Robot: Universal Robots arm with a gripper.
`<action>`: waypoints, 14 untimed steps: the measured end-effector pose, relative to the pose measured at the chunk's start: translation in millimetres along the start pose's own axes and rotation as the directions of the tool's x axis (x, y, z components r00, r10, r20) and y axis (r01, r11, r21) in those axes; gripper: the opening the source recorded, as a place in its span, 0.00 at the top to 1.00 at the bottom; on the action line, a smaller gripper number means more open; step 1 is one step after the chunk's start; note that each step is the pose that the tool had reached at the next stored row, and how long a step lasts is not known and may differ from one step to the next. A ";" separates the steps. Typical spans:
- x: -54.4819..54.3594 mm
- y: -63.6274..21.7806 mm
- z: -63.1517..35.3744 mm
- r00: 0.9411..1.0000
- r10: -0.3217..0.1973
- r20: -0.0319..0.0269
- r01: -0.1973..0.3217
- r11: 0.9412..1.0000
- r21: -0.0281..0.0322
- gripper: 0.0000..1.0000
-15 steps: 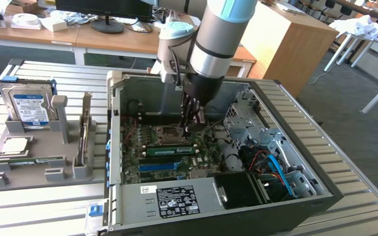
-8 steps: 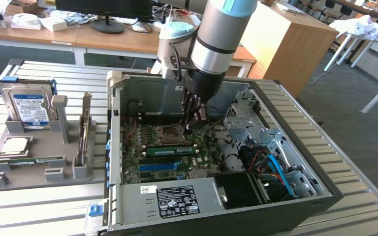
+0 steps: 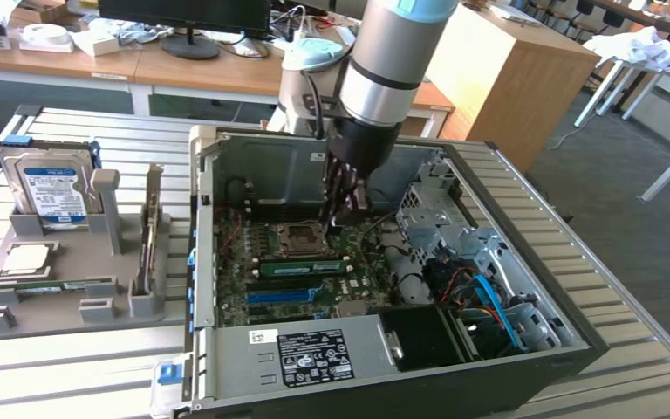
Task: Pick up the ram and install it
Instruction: 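Insert the ram into the slot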
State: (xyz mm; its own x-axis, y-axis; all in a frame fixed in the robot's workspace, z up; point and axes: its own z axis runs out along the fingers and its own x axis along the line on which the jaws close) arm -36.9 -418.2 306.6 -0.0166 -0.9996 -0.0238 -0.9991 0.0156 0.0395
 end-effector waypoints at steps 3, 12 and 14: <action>0.0 0.1 -2.1 1.000 0.000 0.000 0.000 1.000 0.000 0.63; -0.3 0.5 -12.9 1.000 0.000 -0.001 0.000 1.000 0.000 0.63; -0.4 0.6 -15.6 1.000 0.000 -0.001 0.000 1.000 0.000 0.63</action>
State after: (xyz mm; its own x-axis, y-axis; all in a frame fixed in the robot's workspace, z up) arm -37.0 -418.2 322.2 -0.0166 -0.9996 -0.0228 -0.9991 0.0157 0.0395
